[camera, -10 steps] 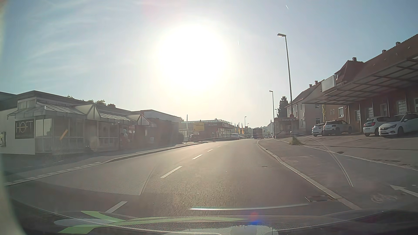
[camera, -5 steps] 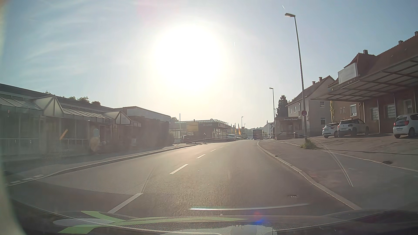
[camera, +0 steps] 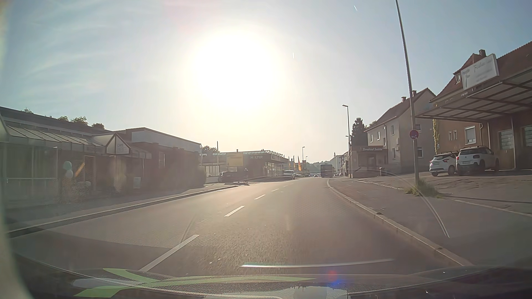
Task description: Follow the waypoints while adhering to traffic rules and regulations
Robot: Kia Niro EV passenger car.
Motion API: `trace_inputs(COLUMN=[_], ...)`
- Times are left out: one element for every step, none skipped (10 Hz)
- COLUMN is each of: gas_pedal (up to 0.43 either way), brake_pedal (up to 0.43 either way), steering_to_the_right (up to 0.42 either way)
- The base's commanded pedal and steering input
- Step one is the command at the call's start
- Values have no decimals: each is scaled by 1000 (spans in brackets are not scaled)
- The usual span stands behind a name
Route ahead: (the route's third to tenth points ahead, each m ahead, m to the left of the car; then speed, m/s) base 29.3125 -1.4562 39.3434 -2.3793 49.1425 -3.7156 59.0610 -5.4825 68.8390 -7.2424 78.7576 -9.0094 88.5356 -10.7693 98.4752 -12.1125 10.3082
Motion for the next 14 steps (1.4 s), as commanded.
trace_inputs(gas_pedal=[138,138,138,138,138,138,138,138,130,130,118,118,118,110], brake_pedal=[0,0,0,0,0,0,0,0,0,0,0,0,0,0], steering_to_the_right=[14,14,14,14,15,15,15,15,15,15,16,16,17,17])
